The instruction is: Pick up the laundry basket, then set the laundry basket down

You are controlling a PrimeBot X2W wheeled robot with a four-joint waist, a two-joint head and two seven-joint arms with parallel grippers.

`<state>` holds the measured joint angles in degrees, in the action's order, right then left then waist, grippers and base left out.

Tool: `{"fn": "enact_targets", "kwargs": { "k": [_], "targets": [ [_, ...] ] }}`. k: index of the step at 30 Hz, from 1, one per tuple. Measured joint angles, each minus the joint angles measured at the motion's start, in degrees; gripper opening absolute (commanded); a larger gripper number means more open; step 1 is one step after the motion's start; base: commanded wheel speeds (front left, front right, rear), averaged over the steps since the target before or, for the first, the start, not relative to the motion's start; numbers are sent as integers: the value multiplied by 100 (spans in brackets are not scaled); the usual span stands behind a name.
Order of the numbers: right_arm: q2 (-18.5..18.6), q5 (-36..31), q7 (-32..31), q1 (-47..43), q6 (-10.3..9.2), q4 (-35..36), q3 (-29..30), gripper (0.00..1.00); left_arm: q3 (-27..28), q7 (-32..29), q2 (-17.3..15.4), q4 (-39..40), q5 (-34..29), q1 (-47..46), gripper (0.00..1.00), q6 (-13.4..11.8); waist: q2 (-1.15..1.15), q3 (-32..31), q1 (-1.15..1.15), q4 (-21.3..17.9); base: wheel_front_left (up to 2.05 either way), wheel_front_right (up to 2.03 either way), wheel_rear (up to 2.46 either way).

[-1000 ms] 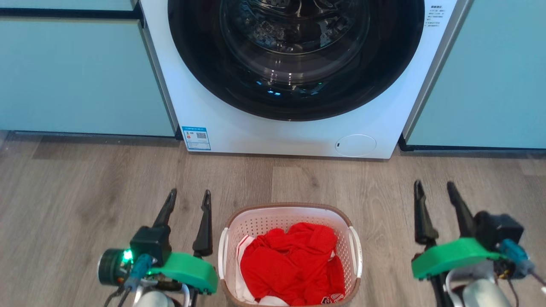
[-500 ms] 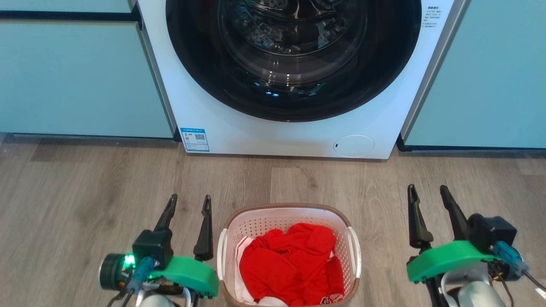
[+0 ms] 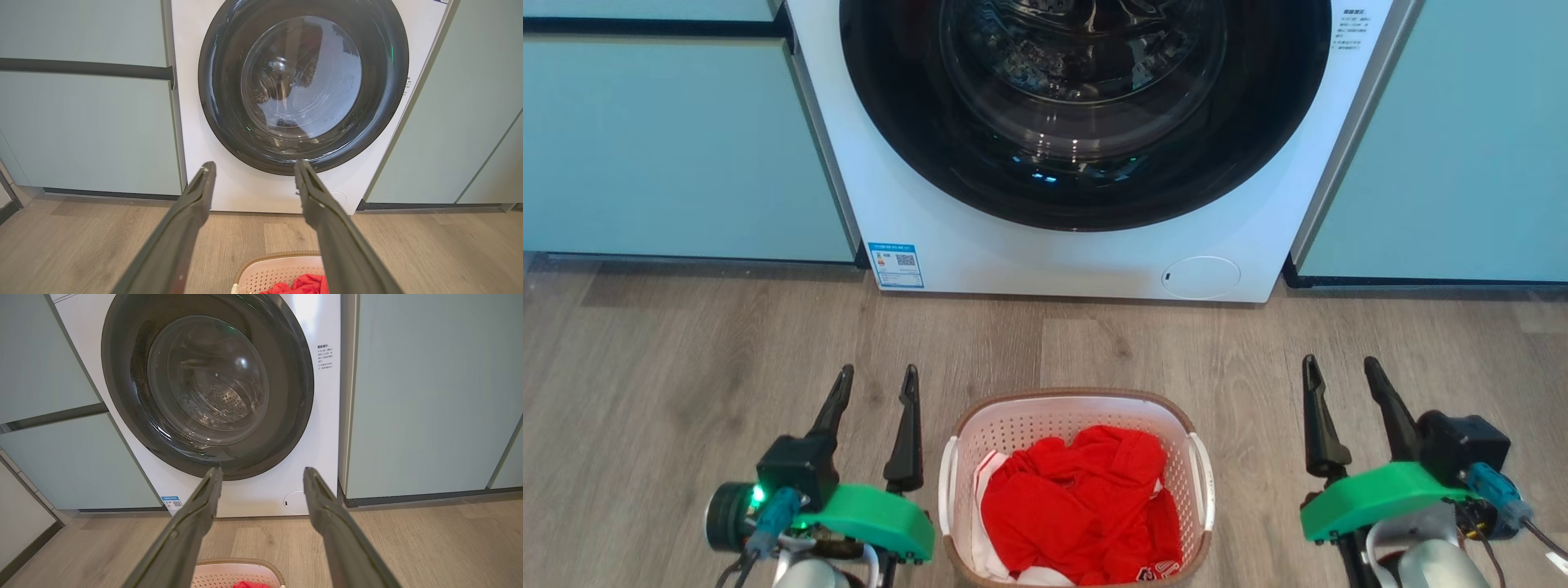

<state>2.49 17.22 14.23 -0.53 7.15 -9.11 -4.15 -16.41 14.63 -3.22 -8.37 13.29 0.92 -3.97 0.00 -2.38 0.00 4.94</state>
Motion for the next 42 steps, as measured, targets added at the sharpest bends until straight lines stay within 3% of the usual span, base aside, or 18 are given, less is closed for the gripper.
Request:
{"fn": "enact_targets", "kwargs": {
  "k": [17, 32, 33, 42],
  "targets": [
    [0, 0, 0, 8, 0, -77, -60, 100, 65, 0, 1, -162, 192, 17, 100, 244, 0, -48, 0, -29, 0, 0, 0],
    [0, 0, 0, 9, 0, -118, -65, 100, 147, 0, 1, -148, 202, 26, 100, 245, 0, -43, 0, -64, 0, 0, 0],
    [0, 0, 0, 9, 0, -118, -65, 0, 155, 0, 1, -141, 231, 26, 0, 246, 0, -38, 0, -63, 0, 0, 0],
    [-11, 209, -73, -316, 0, -635, -121, 0, 155, -52, -7, -666, 466, 412, 0, 245, 0, -23, 0, -79, 0, 0, 0]
  ]
}}
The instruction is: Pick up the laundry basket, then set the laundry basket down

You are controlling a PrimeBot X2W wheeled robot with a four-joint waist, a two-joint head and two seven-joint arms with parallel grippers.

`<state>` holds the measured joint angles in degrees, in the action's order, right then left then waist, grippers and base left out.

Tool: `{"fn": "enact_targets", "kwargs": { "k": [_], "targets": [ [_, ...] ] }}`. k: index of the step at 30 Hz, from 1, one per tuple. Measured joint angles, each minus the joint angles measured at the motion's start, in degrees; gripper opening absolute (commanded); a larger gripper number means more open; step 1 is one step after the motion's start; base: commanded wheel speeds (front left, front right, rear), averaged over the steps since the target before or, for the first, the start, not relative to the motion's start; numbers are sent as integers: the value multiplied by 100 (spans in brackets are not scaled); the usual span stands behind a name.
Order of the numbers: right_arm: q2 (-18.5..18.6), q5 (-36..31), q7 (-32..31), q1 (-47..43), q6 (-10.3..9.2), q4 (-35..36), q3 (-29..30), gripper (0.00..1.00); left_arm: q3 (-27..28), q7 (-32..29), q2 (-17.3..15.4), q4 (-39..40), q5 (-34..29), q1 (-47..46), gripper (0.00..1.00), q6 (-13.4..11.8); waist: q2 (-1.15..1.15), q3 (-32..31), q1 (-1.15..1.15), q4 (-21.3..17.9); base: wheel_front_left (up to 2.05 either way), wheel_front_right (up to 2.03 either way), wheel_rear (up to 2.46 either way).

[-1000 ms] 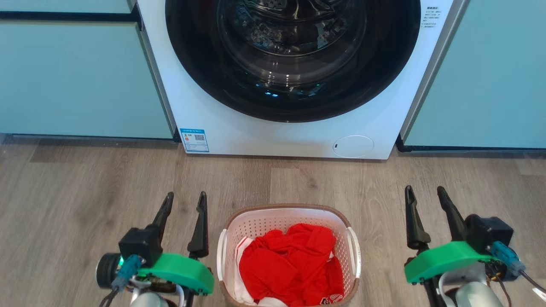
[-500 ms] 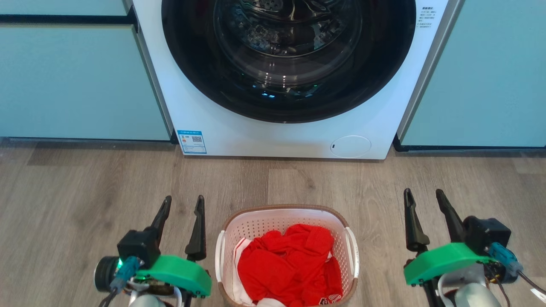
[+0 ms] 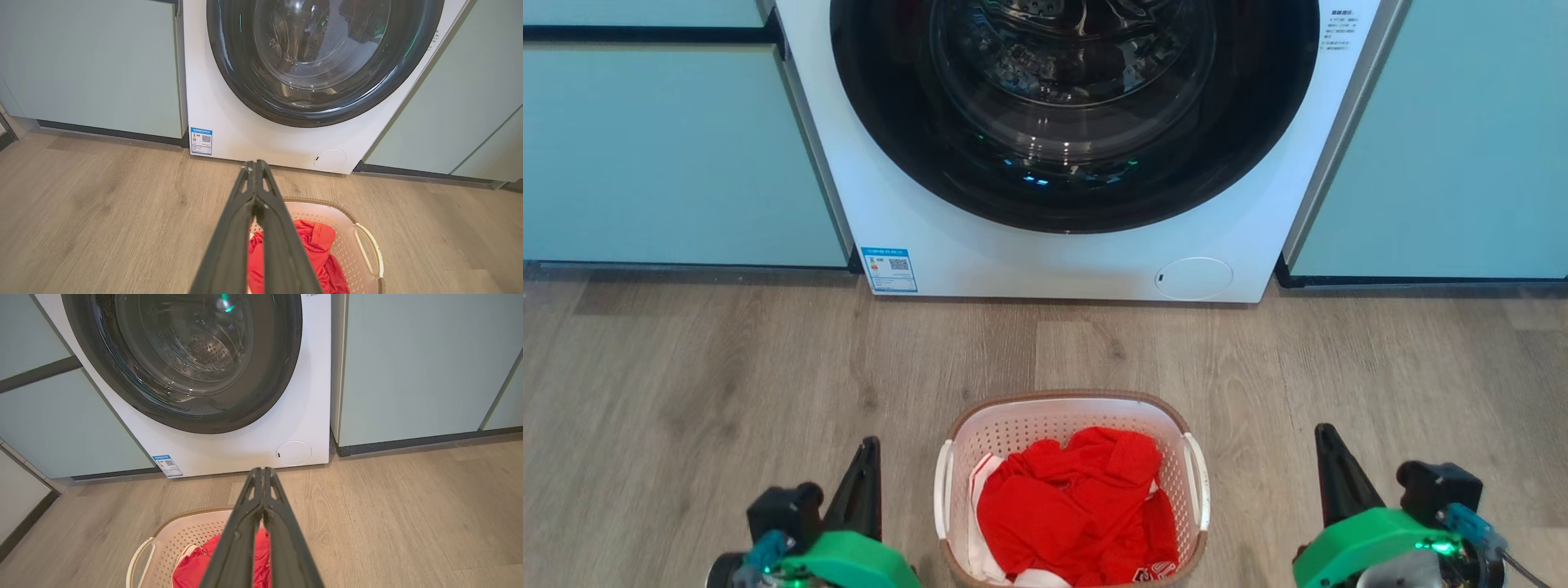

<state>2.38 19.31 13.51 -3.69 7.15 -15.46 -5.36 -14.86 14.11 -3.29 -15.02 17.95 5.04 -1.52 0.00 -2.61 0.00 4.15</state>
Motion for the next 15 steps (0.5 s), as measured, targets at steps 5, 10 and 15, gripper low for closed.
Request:
{"fn": "enact_targets", "kwargs": {
  "k": [5, 10, 15],
  "targets": [
    [0, 313, -53, 5, 0, 3, 15, 0, 45, -56, -7, 7, 319, -38, 0, 12, 0, 11, 0, -17, 0, 0, 0],
    [0, 616, -129, 12, 0, 2, 51, 0, 78, -146, -15, 4, 639, -39, 0, 56, 0, 22, 0, -34, 0, 0, 0],
    [1, 928, -186, 17, 0, 1, 107, 0, 110, -197, -15, 1, 960, -45, 0, 104, 0, 34, 0, -52, 0, 0, 0]
  ]
}}
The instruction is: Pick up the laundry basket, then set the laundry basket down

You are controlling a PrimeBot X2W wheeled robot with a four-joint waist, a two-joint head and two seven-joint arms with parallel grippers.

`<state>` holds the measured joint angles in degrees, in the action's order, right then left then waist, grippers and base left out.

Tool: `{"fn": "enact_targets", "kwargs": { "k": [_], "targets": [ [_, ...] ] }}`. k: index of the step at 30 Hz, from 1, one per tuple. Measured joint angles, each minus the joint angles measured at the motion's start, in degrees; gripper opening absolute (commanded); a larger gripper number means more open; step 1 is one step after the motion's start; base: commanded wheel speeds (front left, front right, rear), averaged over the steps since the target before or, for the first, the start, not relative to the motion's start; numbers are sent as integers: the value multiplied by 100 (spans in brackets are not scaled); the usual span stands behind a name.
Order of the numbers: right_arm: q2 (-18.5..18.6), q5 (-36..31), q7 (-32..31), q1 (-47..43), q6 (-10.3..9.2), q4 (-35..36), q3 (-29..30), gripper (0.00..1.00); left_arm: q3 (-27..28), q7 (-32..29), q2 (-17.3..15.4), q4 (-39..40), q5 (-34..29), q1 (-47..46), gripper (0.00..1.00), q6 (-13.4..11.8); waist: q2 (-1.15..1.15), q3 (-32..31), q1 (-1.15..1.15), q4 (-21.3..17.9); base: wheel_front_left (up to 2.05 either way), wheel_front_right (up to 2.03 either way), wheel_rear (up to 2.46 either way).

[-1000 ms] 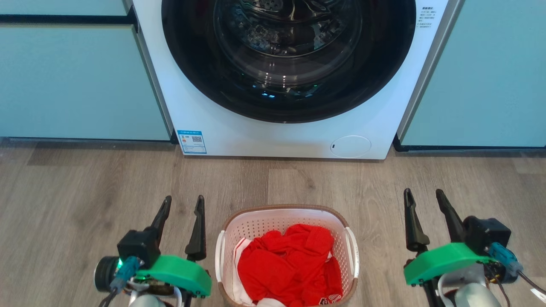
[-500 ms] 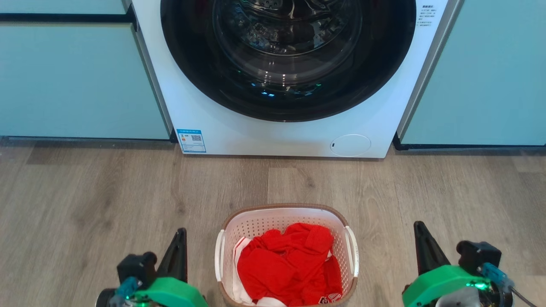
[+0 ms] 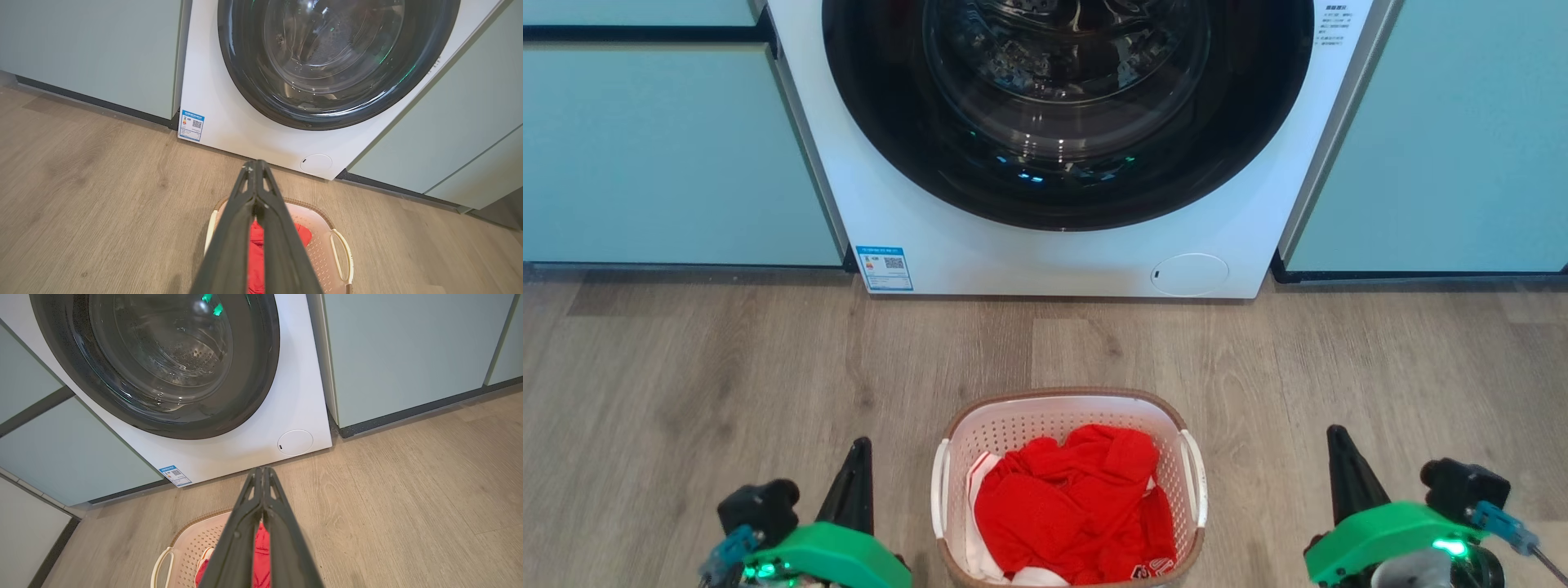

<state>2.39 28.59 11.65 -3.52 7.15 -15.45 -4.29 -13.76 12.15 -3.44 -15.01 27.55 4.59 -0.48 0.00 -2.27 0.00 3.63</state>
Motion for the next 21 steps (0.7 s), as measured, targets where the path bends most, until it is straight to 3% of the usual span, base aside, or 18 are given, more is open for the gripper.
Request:
{"fn": "enact_targets", "kwargs": {
  "k": [21],
  "targets": [
    [2, 1220, -301, 101, 0, 0, 156, 0, 314, -290, -9, -20, 1256, -133, 0, 151, 0, 46, 0, -68, 0, 0, 0]
  ]
}}
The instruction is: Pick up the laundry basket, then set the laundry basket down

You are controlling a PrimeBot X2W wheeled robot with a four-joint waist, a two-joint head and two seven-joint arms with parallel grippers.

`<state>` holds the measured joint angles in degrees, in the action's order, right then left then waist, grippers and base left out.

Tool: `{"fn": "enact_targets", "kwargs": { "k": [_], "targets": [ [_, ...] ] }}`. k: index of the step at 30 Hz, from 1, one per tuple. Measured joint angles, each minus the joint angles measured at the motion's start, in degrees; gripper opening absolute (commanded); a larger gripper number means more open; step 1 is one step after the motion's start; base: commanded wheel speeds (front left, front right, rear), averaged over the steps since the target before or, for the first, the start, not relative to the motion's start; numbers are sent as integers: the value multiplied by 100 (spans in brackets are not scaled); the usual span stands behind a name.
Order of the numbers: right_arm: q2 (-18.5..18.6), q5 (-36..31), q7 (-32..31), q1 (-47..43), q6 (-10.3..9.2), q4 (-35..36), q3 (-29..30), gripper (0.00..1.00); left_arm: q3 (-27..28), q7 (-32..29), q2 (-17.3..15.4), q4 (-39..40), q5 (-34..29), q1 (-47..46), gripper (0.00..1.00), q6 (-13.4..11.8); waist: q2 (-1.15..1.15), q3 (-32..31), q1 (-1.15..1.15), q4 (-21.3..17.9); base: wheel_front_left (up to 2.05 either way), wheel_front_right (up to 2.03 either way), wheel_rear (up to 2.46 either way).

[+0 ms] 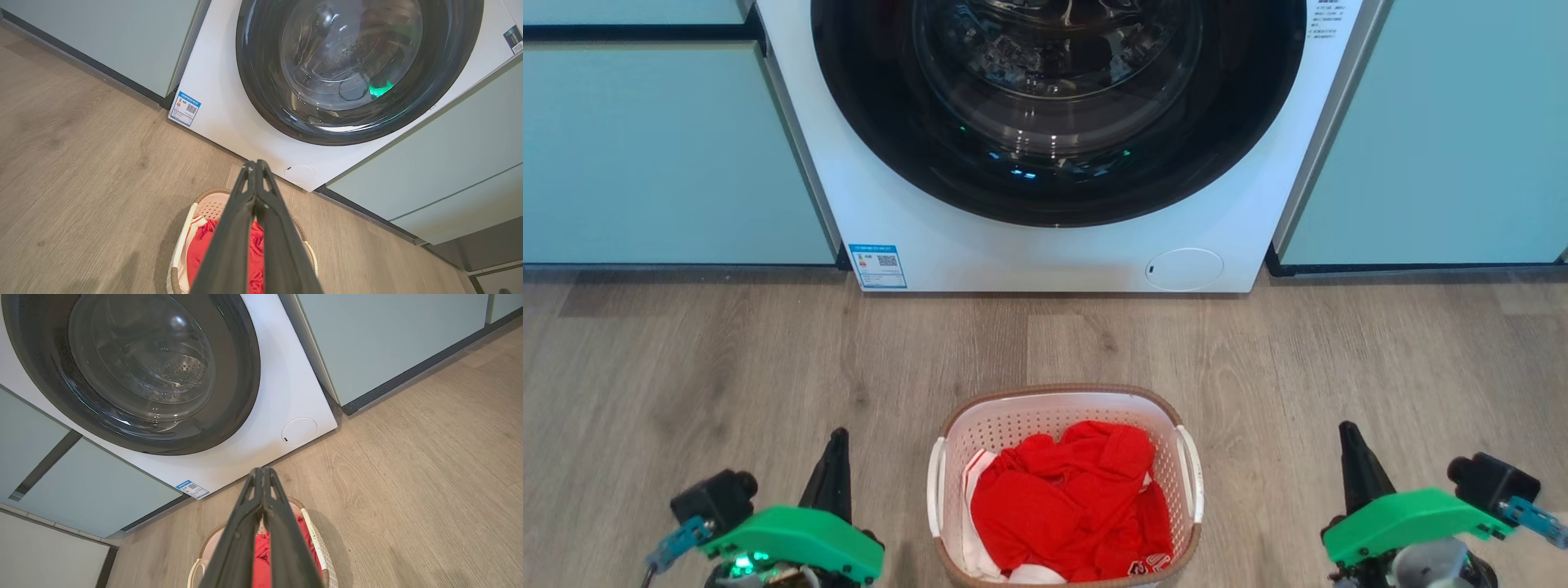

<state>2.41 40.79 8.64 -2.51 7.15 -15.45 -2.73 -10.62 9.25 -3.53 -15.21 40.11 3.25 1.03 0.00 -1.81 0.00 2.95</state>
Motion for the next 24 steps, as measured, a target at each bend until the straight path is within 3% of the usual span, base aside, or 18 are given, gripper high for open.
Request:
{"fn": "enact_targets", "kwargs": {
  "k": [24],
  "targets": [
    [5, 1502, -374, 133, 0, -2, 258, 0, 352, -394, -4, -10, 1546, -149, 0, 156, 0, 58, 0, -85, 0, 0, 0]
  ]
}}
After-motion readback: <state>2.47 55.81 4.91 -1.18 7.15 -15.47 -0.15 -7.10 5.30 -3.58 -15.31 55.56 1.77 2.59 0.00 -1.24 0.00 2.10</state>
